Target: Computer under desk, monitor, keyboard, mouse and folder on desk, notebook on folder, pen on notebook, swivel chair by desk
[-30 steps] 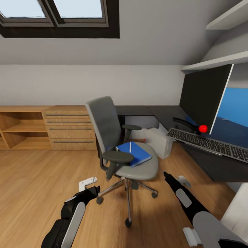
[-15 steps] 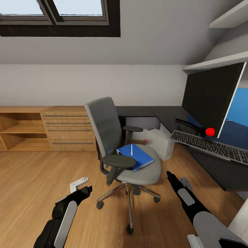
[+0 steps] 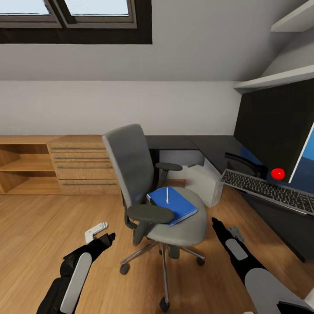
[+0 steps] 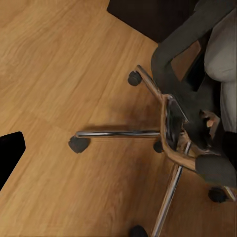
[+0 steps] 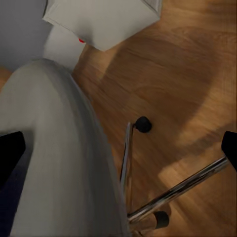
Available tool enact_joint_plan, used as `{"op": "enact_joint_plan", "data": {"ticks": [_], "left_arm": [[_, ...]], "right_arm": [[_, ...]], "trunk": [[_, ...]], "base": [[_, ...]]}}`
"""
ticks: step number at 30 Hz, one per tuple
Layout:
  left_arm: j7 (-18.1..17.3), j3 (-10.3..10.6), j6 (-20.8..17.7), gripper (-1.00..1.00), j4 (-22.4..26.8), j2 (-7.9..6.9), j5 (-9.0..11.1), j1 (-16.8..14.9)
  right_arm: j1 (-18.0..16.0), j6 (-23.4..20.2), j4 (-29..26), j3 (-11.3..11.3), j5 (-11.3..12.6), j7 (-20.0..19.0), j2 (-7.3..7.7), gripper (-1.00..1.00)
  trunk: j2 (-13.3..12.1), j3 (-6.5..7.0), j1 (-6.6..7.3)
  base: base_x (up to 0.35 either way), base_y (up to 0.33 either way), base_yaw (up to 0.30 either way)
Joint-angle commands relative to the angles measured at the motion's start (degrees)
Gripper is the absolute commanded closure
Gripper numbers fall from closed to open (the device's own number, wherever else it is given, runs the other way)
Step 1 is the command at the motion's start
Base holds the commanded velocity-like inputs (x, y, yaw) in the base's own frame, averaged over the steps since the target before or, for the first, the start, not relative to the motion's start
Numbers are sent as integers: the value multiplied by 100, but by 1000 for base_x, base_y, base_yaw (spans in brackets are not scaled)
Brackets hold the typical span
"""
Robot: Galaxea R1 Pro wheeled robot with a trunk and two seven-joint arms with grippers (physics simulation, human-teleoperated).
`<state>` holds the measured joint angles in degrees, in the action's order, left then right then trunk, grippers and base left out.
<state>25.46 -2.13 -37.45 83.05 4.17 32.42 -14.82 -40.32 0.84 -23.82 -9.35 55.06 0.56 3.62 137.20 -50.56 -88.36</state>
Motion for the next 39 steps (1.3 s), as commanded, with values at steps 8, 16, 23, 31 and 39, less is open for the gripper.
{"op": "enact_joint_plan", "data": {"ticks": [8,16,23,31,39], "left_arm": [[47,-7,-17,-100,15,-4,75,-4],[47,-18,-10,-100,18,-14,71,-4],[47,-24,-9,-100,18,-27,71,-4],[47,-24,-8,-100,18,-30,71,-4],[50,-17,-2,-100,18,-30,71,-4]], "right_arm": [[-2,11,5,3,554,408,7,-100],[-2,3,9,6,623,452,-24,-100],[-2,-12,9,11,628,454,-28,-100],[-2,-32,-9,12,650,571,-34,-100],[-2,-242,-38,17,941,578,-27,-100]], "trunk": [[2,-6,-2],[2,-6,-2],[2,-6,-2],[2,-6,-2],[2,-6,-2]], "base": [[253,0,0],[84,0,0],[4,0,0],[0,0,0],[0,0,0]]}}
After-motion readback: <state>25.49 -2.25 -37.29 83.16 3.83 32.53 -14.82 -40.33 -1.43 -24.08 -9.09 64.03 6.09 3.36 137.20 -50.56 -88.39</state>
